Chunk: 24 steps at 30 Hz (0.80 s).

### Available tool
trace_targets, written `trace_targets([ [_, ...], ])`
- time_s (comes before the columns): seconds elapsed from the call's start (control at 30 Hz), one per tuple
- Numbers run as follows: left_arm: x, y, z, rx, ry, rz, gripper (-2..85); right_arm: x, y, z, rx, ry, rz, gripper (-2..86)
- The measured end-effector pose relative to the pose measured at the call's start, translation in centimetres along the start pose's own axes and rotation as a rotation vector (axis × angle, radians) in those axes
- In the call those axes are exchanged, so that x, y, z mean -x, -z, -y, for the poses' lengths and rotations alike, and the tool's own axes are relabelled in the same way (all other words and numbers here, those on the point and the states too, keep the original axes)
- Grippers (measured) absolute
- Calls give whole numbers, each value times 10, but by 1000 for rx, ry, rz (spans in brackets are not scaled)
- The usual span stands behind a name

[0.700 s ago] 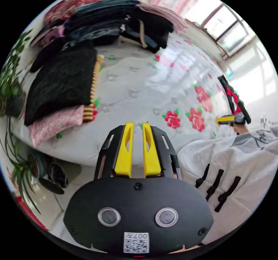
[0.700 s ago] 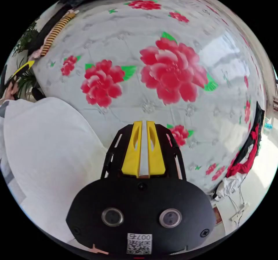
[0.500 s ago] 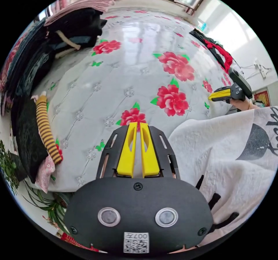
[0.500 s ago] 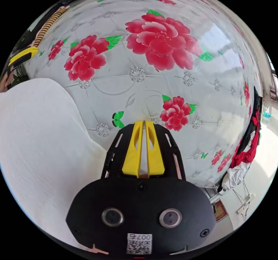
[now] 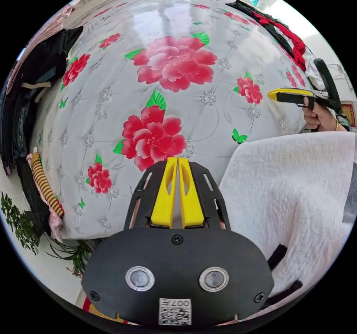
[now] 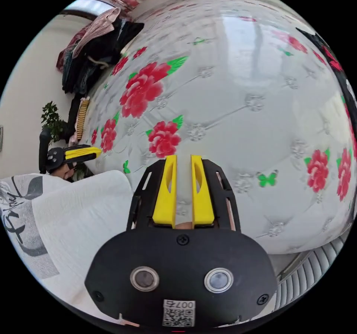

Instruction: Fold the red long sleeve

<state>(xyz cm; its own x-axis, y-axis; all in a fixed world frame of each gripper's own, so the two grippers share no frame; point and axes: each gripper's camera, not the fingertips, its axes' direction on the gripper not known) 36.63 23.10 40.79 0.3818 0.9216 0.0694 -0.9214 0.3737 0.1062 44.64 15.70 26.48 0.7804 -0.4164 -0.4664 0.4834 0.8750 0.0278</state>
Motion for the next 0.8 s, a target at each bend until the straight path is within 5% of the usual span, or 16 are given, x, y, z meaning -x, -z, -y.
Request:
trace_targets([
  [0.33, -67, -94, 67, 117, 91, 98, -10, -388, 246, 35, -250, -486, -456, 52],
  [0.63, -77, -150, 89, 251, 113, 177, -10, -556, 293, 96, -182, -634, -464, 47],
  [0.8, -68, -168, 83, 254, 81, 156, -9, -568, 309, 109, -214, -643, -439, 10],
])
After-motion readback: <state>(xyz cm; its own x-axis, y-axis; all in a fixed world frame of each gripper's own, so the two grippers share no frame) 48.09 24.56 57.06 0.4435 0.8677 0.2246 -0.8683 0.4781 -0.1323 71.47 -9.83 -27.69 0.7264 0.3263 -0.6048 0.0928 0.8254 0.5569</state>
